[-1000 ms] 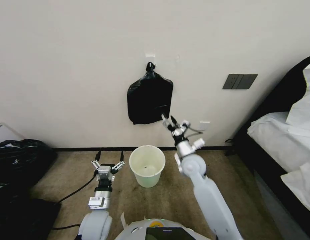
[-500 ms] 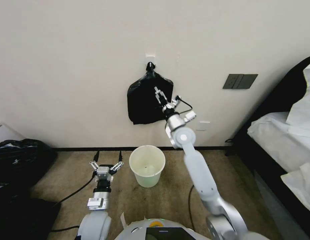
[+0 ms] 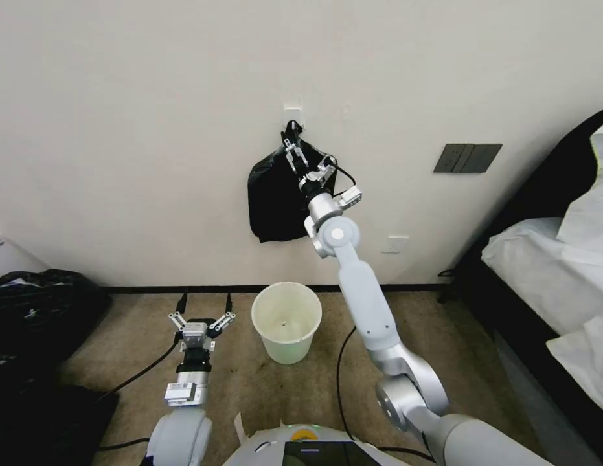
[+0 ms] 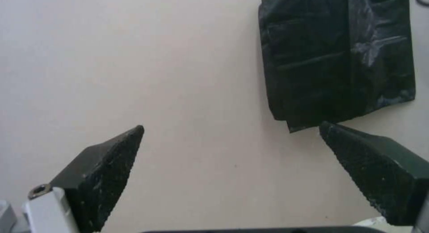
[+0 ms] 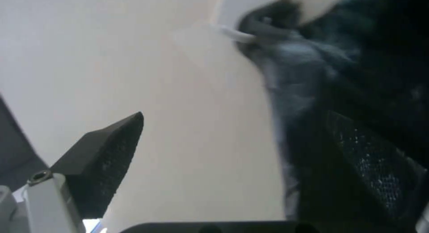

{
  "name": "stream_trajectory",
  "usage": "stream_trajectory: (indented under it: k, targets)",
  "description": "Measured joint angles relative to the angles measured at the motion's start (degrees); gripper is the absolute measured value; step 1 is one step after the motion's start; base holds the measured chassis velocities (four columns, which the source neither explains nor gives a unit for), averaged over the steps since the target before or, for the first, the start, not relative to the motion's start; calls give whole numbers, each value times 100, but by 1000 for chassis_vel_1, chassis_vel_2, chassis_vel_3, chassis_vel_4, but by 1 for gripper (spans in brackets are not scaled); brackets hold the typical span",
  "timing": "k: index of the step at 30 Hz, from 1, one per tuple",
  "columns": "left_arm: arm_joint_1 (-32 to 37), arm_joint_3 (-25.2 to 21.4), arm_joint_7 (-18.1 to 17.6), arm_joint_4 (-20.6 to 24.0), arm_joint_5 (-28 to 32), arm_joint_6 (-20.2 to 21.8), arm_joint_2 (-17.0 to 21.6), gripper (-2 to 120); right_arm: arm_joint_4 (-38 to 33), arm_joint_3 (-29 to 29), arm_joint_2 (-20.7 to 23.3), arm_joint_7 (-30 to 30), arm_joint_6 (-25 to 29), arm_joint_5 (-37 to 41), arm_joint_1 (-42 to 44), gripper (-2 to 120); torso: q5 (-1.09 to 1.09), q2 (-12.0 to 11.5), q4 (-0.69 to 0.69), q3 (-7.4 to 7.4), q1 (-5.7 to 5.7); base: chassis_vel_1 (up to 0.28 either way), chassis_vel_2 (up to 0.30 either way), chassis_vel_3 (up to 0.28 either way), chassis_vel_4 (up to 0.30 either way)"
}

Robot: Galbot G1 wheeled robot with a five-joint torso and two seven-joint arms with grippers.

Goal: Place a trash bag onto the trash bin.

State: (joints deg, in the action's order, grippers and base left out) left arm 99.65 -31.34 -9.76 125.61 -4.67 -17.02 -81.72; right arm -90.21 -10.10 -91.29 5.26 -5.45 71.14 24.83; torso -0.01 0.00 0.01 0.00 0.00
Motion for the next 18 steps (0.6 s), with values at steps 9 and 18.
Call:
stream_trajectory:
  k: [9, 18]
  targets:
    - [-67, 28, 2, 0, 7, 22, 21, 100, 383, -119, -17, -38, 53, -43, -166, 100, 1, 0, -2, 0, 0, 0, 0, 0, 0]
    - [-77, 49, 3, 7, 6, 58, 15, 100, 473, -123, -80, -88, 63, -80, -345, 100, 1, 0, -1, 0, 0, 0, 0, 0, 0]
